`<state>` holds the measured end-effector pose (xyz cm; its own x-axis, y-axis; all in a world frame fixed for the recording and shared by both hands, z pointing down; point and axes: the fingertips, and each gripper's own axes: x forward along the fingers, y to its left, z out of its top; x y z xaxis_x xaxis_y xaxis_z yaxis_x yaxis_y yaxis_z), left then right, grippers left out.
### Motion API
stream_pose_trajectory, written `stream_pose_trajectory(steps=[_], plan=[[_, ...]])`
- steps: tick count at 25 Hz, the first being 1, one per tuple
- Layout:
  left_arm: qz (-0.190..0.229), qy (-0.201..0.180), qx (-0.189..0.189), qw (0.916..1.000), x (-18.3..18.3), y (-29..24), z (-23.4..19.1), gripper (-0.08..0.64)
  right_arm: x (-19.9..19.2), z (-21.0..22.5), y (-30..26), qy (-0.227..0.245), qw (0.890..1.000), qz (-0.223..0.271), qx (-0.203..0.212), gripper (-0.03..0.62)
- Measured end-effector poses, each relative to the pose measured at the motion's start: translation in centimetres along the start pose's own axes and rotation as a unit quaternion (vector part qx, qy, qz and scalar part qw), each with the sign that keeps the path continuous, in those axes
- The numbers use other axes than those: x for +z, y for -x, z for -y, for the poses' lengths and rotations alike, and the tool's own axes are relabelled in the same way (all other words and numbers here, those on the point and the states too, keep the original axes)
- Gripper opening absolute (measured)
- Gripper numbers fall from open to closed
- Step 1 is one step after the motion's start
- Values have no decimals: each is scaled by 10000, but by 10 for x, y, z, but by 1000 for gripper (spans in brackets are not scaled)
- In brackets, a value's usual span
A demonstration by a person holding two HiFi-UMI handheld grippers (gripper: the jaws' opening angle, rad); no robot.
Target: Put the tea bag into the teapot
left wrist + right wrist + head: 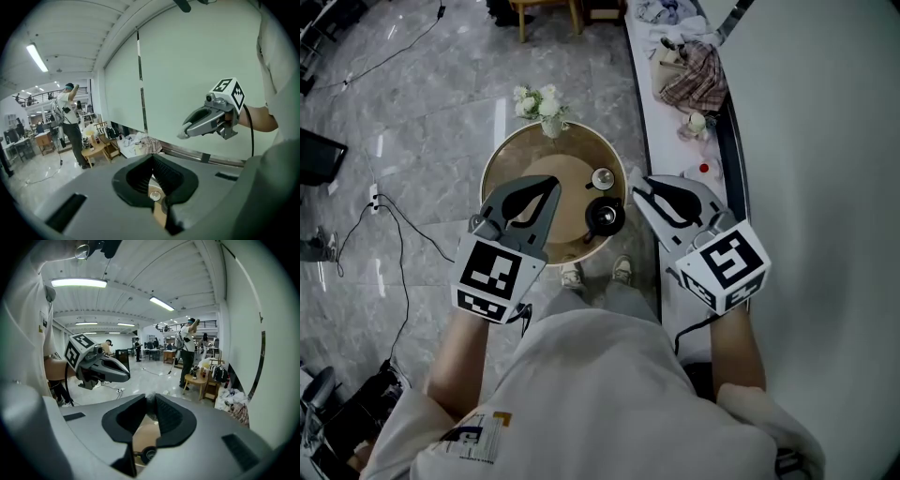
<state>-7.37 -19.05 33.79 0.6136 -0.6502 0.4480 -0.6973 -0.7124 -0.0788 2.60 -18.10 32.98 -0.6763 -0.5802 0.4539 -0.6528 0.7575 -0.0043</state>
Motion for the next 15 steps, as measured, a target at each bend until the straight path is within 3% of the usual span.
stream_pose_trajectory(steps=[15], plan=[[-1131,166,-373,9927,-87,-69,8,8,-110,12,-77,-126,9904,-1265,550,59]])
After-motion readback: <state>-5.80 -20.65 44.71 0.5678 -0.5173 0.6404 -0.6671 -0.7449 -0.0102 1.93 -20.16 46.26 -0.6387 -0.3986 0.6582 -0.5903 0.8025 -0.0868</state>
